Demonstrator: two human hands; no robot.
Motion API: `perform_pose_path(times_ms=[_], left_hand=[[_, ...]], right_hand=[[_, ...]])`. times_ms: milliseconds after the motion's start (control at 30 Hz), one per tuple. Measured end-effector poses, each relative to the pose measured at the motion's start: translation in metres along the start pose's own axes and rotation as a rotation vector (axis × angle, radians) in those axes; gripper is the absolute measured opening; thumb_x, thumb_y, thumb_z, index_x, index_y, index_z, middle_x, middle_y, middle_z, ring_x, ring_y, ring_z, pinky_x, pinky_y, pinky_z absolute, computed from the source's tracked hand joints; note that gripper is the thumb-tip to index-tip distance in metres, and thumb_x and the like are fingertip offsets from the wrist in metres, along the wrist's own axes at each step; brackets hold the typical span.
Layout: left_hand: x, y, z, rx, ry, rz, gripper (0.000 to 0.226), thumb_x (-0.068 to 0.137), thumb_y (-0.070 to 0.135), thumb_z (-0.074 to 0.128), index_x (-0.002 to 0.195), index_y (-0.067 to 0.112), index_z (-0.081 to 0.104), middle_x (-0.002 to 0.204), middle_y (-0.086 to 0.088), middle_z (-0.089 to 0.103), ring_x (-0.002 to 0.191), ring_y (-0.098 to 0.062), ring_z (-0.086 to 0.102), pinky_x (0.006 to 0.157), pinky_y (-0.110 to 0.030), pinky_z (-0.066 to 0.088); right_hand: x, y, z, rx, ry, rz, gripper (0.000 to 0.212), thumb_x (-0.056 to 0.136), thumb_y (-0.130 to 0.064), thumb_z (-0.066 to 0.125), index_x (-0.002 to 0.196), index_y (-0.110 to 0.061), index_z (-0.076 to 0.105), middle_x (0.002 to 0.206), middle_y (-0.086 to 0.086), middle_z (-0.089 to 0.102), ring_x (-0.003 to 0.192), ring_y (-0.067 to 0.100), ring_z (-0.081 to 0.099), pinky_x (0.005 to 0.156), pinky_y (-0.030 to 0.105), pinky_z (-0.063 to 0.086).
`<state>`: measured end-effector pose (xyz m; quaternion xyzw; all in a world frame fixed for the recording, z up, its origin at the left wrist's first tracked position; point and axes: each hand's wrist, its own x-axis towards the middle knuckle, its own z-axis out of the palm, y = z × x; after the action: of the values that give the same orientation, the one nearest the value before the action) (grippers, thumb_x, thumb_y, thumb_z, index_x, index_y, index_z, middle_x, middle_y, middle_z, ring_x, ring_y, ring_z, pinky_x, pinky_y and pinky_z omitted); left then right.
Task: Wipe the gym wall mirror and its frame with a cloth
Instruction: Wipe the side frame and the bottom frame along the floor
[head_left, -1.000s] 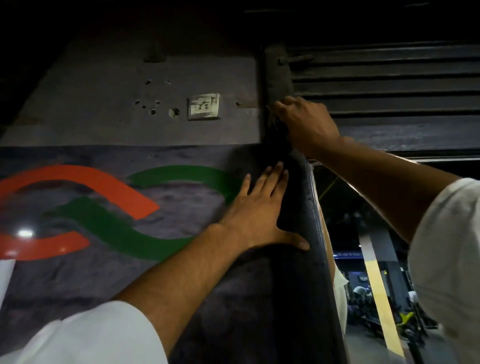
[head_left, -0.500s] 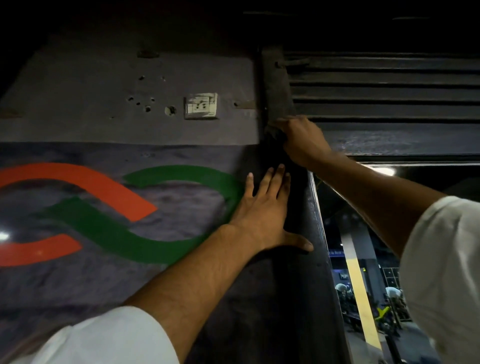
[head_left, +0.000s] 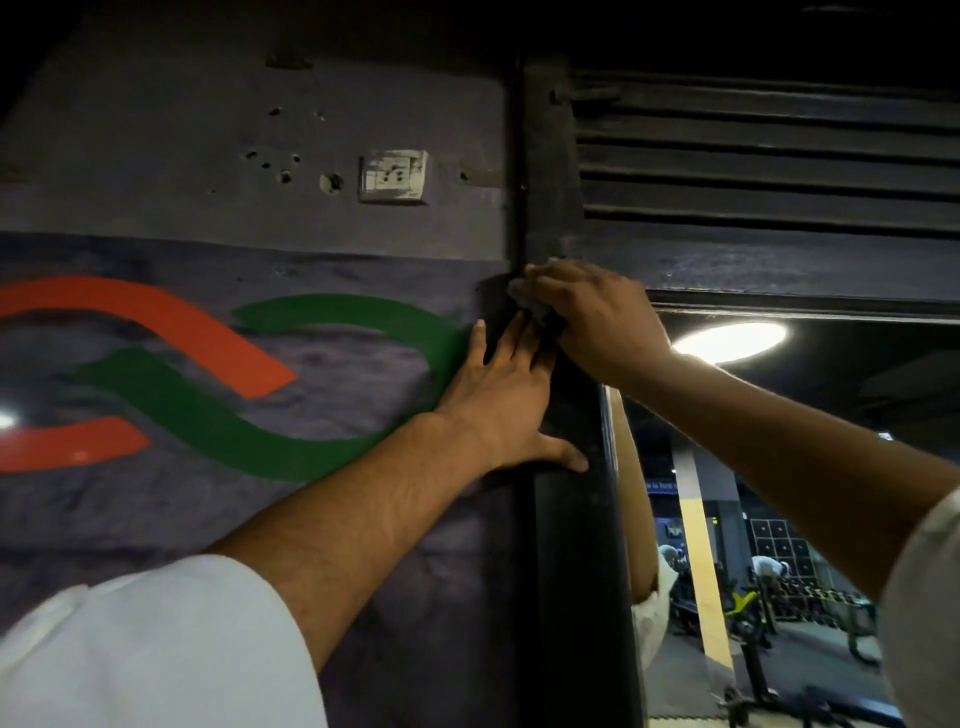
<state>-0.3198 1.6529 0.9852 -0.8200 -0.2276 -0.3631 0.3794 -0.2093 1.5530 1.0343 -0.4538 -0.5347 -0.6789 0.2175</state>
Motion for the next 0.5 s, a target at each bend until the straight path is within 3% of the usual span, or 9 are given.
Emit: perform_pose_path(times_ms=[100, 200, 267, 500], left_hand=[[-0.002, 0.003, -0.005, 0.036, -0.01, -0.022, 0.145, 0.076, 0.093, 0.057, 0.167, 0.004, -0.013, 0.176, -0.018, -0.017, 0.163, -0.033, -0.016, 0.13, -0.062, -0.006], [-0.002, 0.008, -0.009, 0.061, -0.035, -0.042, 0.145, 0.077, 0.091, 0.058, 0.166, 0.003, -0.016, 0.175, -0.016, -0.023, 0.163, -0.031, -0.019, 0.131, -0.061, -0.005], [-0.004, 0.009, -0.013, 0.068, -0.053, -0.056, 0.145, 0.077, 0.09, 0.059, 0.166, 0.003, -0.016, 0.175, -0.015, -0.024, 0.163, -0.03, -0.02, 0.131, -0.059, -0.006], [-0.008, 0.015, -0.019, 0.06, -0.108, -0.105, 0.14, 0.079, 0.087, 0.06, 0.168, 0.002, -0.008, 0.176, -0.016, -0.019, 0.163, -0.027, -0.019, 0.132, -0.057, -0.004]], right_hand=[[-0.002, 0.014, -0.008, -0.04, -0.012, -0.055, 0.047, 0.096, -0.01, 0.061, 0.141, -0.023, 0.061, 0.135, 0.009, 0.063, 0.119, 0.031, 0.063, 0.088, 0.047, 0.058], [0.023, 0.04, -0.008, -0.062, 0.108, 0.119, 0.038, 0.097, -0.009, 0.06, 0.135, -0.017, 0.062, 0.129, 0.011, 0.062, 0.111, 0.034, 0.064, 0.086, 0.051, 0.058], [0.033, 0.046, -0.006, -0.016, 0.104, 0.191, 0.036, 0.099, -0.009, 0.058, 0.133, -0.016, 0.065, 0.13, 0.012, 0.065, 0.115, 0.037, 0.064, 0.091, 0.054, 0.056], [-0.033, 0.002, 0.019, 0.154, 0.149, 0.157, 0.056, 0.086, -0.003, 0.062, 0.141, -0.011, 0.064, 0.141, 0.014, 0.065, 0.134, 0.036, 0.059, 0.104, 0.048, 0.051]])
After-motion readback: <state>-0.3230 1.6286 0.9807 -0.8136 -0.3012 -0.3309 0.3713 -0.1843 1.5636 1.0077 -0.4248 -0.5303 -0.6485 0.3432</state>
